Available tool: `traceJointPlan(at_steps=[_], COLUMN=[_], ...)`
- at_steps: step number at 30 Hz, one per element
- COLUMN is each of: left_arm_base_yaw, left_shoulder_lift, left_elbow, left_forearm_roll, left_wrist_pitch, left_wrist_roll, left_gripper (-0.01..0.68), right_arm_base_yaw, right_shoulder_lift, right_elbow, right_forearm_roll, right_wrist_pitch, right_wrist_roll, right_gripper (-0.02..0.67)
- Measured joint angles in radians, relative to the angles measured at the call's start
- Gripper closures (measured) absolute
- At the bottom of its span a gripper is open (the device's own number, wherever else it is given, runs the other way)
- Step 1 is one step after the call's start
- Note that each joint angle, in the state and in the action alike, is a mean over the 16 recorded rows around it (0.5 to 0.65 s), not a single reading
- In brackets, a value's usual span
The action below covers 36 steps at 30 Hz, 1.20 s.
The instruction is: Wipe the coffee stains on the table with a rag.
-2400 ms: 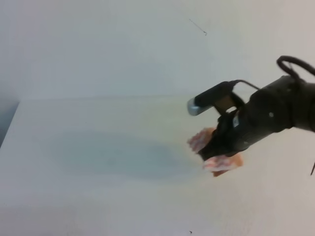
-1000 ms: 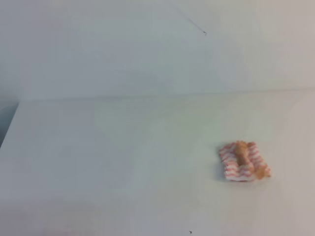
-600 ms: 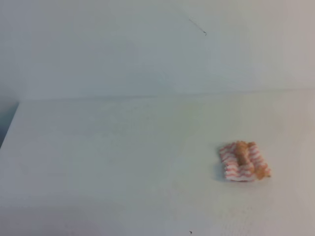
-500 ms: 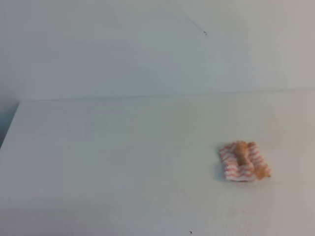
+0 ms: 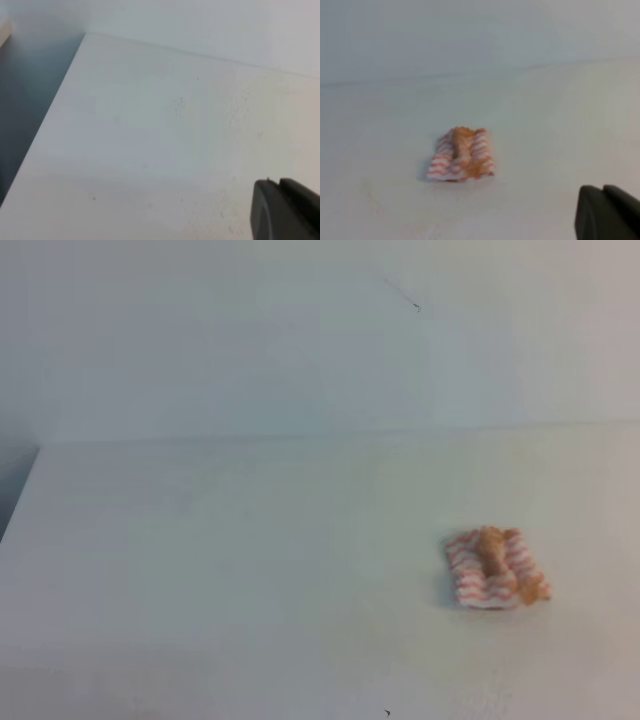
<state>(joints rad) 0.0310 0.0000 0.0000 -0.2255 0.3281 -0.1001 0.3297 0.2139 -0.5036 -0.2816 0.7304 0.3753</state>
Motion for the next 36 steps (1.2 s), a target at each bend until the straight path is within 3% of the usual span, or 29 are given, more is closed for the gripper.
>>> traceJointPlan(at_steps=[11, 21, 28, 36], left_arm_base_yaw=[0.000, 0.000, 0.000, 0.000], left_shoulder_lift=[0.000, -0.002, 0.000, 0.000], left_elbow=[0.000, 0.000, 0.000, 0.000], left_forearm_roll=[0.000, 0.000, 0.000, 0.000], left_wrist_pitch=[0.000, 0.000, 0.000, 0.000], left_wrist_roll=[0.000, 0.000, 0.000, 0.000], left_gripper=[0.674, 0.674, 0.674, 0.674], right_arm_base_yaw=[-0.025, -0.225, -0.343, -0.356], right_shoulder_lift=[-0.030, -0.144, -0.212, -0.220], right_elbow=[0.132, 0.300, 0.423, 0.503], right_forearm_roll=[-0.063, -0.033, 0.073, 0.130], right_wrist_pitch=[-0.201, -0.449, -0.472, -0.455], right_wrist_roll=[-0.027, -0.181, -0.270, -0.315], right_gripper=[0.649, 0.649, 0.649, 0.650])
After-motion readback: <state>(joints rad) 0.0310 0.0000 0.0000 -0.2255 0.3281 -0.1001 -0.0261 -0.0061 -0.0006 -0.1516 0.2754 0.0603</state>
